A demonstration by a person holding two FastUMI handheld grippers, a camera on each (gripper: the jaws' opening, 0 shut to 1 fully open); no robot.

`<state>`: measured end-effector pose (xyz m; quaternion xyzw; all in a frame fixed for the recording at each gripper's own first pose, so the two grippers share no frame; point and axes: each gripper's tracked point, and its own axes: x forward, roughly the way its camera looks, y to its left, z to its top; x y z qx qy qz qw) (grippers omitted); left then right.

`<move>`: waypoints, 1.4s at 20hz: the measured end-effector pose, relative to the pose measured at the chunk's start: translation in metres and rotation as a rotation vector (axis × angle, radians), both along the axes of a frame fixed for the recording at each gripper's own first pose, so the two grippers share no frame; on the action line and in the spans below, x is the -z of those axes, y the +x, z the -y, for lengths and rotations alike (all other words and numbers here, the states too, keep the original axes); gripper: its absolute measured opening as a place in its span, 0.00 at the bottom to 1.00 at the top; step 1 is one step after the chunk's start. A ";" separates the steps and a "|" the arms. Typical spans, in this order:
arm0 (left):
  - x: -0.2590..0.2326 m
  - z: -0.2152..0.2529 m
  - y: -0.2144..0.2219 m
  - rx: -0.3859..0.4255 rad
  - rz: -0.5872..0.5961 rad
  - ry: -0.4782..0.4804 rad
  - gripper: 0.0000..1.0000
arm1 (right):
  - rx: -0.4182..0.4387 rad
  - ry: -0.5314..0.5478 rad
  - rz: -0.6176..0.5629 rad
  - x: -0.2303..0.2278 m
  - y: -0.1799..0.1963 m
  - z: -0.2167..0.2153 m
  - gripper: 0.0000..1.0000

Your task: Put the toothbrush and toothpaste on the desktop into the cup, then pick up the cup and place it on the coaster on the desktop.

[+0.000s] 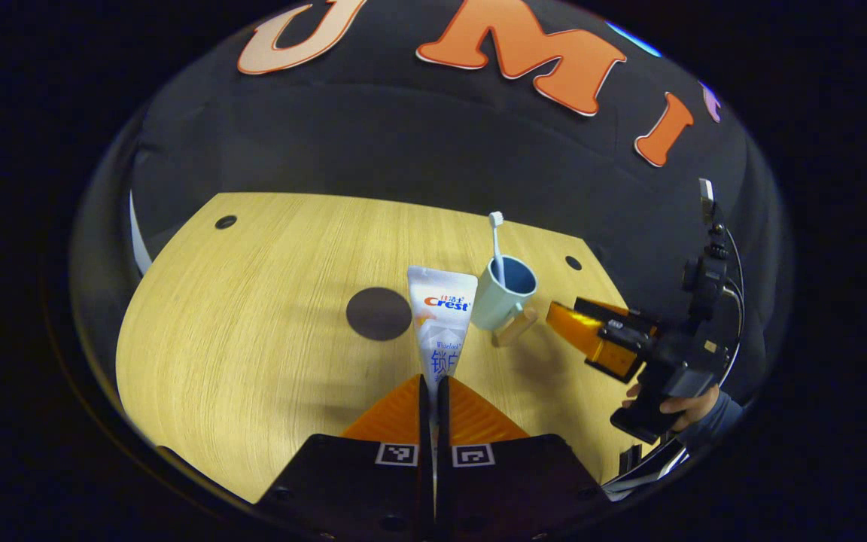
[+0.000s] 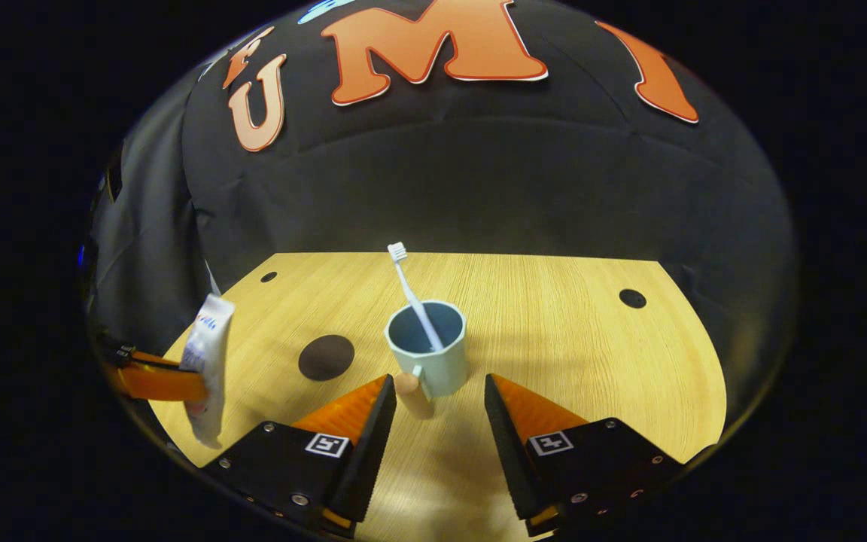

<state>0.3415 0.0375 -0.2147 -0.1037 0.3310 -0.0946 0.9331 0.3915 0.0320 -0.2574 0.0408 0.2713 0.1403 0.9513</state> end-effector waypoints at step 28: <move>-0.066 0.115 0.186 0.026 0.740 -0.066 0.02 | 0.039 0.053 -0.084 0.045 -0.079 0.012 0.89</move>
